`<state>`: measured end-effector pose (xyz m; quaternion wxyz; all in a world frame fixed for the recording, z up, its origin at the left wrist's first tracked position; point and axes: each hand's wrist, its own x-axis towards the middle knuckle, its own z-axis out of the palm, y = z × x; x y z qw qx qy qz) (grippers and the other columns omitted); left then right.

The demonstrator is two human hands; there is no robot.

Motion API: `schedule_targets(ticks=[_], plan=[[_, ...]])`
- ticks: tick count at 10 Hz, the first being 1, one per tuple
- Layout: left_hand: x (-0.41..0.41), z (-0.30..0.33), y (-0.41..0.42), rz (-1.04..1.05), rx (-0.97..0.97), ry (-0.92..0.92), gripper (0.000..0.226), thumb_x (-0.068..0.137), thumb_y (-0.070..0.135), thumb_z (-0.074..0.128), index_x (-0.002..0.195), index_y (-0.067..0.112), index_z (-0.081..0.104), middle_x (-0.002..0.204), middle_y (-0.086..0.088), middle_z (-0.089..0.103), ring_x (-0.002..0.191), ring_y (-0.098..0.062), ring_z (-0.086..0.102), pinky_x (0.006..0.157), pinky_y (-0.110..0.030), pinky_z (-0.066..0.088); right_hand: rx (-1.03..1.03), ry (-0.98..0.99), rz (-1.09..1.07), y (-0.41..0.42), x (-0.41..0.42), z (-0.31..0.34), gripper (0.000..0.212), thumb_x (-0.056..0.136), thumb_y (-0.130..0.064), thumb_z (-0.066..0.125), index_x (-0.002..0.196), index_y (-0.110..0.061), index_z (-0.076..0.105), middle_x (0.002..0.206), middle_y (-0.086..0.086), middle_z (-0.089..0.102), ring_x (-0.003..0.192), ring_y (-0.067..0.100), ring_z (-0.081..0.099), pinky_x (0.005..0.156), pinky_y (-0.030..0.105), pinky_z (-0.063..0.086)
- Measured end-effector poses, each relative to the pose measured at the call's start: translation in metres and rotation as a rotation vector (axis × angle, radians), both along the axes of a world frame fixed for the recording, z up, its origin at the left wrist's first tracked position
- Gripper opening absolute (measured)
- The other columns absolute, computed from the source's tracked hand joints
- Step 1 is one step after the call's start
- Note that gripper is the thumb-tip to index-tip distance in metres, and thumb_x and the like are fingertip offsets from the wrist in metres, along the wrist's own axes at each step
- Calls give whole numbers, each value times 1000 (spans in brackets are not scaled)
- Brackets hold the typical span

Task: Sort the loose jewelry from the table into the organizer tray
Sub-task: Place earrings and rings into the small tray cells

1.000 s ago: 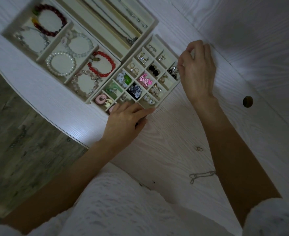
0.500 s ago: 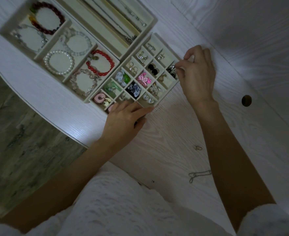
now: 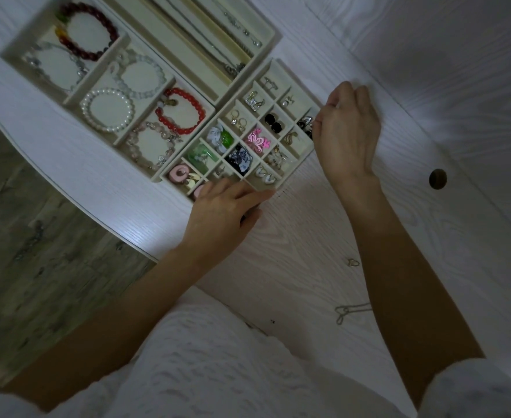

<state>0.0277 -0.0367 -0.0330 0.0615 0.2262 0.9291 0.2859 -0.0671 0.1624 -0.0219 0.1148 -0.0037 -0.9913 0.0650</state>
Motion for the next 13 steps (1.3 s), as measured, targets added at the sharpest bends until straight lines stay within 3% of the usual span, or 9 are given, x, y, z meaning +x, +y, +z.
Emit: schedule_targets(ticks=[2, 3, 4, 5, 7, 9, 10, 11, 13], plan=[[-1, 0, 1, -1, -3, 21, 34, 85, 27, 51, 113, 21, 69, 93, 2, 68, 85, -24, 59, 73, -33, 42, 18, -75, -87, -3, 5, 1, 8, 71, 10, 63, 76, 3, 63, 88, 25, 55, 86, 38, 51, 68, 45, 44], [0, 0, 1, 1, -13, 30, 32, 83, 24, 56, 113, 21, 69, 92, 2, 68, 85, -25, 60, 73, -34, 42, 41, 24, -85, -1, 19, 16, 10, 77, 6, 60, 78, -1, 66, 96, 15, 58, 89, 30, 53, 69, 35, 47], [0, -1, 1, -1, -16, 23, 32, 84, 24, 53, 112, 21, 69, 90, 1, 68, 84, -26, 60, 73, -34, 41, -39, 30, -135, 12, 62, 40, 14, 87, -10, 57, 92, -11, 70, 109, 8, 57, 98, 25, 49, 73, 22, 40], [0, 1, 1, -16, -24, 15, 31, 85, 22, 55, 112, 20, 69, 89, -2, 67, 83, -27, 60, 72, -34, 40, -200, -13, -273, 30, 132, 51, 17, 88, -12, 59, 101, -11, 69, 107, 11, 56, 96, 25, 50, 77, 12, 28], [-3, 4, 2, -4, -37, -8, 31, 83, 13, 68, 113, 20, 69, 96, -6, 69, 88, -32, 61, 76, -41, 42, -198, -447, -489, 44, 217, 23, 35, 87, -16, 63, 121, -12, 57, 118, 15, 53, 104, 31, 48, 85, 37, 39], [2, 2, 5, 4, -41, 10, 28, 87, 17, 63, 113, 21, 69, 97, -5, 68, 86, -32, 62, 80, -47, 46, -449, -320, -469, 23, 219, 2, 9, 83, -4, 64, 92, -4, 64, 94, 12, 58, 76, 21, 57, 66, 18, 34], [2, 2, 5, 7, -59, 13, 28, 87, 18, 62, 114, 21, 68, 94, -5, 68, 85, -31, 61, 82, -48, 45, -437, -257, -354, 12, 206, -4, 4, 82, -7, 64, 86, -5, 66, 89, 10, 60, 74, 18, 53, 66, 21, 37], [2, 2, 5, 6, -67, 21, 28, 87, 19, 62, 114, 21, 69, 91, -4, 67, 81, -30, 61, 79, -47, 47, -418, -226, -273, 5, 194, -11, 10, 87, -9, 59, 89, -5, 68, 104, 9, 59, 93, 22, 50, 77, 19, 33], [4, 4, 5, -9, -110, 72, 29, 86, 16, 64, 114, 22, 68, 92, -3, 67, 82, -28, 61, 77, -42, 45, -302, -133, -141, 0, 181, -13, 10, 91, -7, 54, 85, -4, 62, 87, 9, 60, 78, 24, 54, 64, 31, 46]])
